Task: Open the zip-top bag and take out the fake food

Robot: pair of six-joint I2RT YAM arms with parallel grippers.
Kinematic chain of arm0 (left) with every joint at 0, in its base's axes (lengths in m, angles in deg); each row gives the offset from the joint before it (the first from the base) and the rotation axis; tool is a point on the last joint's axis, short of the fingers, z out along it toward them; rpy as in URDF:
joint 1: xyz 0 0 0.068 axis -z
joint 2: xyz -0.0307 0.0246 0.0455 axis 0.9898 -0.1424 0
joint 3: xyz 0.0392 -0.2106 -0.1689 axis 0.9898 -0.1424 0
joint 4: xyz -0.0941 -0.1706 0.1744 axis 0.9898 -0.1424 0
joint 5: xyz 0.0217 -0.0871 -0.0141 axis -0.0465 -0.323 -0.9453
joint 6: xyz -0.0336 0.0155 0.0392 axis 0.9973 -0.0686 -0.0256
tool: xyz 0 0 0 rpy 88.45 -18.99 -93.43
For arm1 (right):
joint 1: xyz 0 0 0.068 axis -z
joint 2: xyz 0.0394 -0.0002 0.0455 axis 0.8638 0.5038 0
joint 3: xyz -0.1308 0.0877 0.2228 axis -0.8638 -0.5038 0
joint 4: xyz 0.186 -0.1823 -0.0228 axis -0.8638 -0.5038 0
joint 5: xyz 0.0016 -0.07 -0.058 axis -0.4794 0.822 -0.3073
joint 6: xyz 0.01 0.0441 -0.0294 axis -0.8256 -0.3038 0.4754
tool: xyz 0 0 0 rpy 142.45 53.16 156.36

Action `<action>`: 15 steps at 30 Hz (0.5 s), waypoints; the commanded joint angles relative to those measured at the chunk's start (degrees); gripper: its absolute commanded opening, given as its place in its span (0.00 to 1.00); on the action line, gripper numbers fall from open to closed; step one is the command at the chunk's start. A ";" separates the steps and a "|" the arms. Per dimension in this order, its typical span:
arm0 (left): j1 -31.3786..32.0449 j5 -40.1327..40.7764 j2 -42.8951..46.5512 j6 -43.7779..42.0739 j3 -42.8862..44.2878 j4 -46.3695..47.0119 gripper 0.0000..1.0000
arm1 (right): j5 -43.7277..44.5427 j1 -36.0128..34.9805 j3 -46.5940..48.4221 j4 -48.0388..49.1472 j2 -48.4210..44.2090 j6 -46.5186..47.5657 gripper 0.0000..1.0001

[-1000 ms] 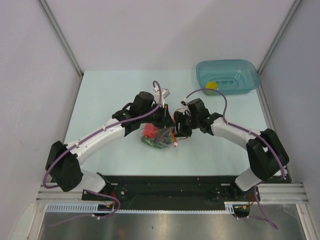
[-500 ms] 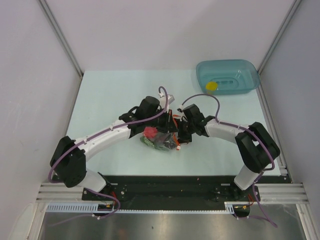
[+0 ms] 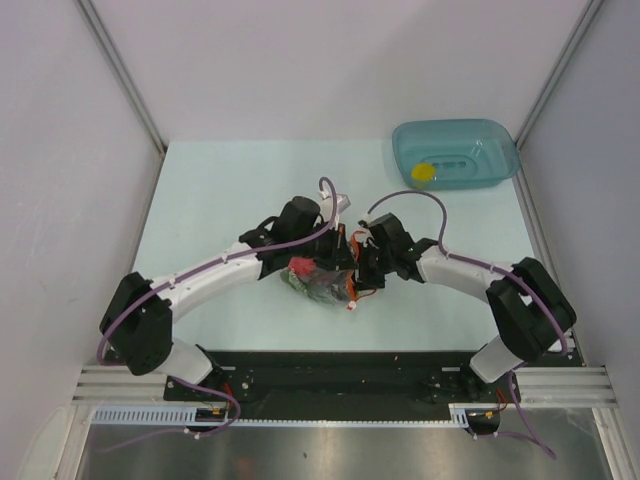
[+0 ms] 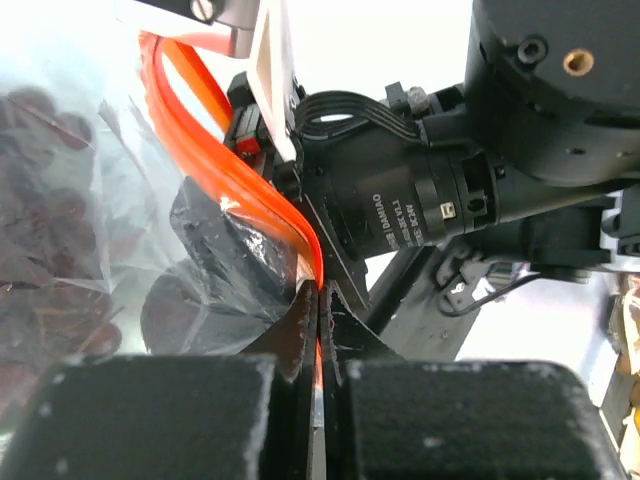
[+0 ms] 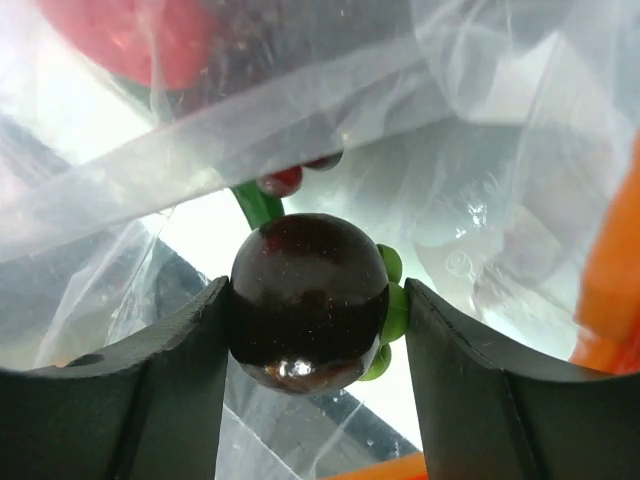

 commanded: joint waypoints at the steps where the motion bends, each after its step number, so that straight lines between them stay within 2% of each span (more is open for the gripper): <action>1: 0.18 0.68 2.79 0.36 -1.43 1.77 0.00 | 0.02 1.48 0.37 -0.77 -7.73 -2.02 0.42; 8: 0.18 2.52 5.95 0.54 -3.19 1.07 0.00 | -3.58 7.54 0.37 -5.51 -16.08 -2.12 0.41; 15: 0.09 3.49 7.45 0.80 -2.05 0.37 0.00 | -5.60 11.94 0.37 -11.49 -20.30 0.87 0.40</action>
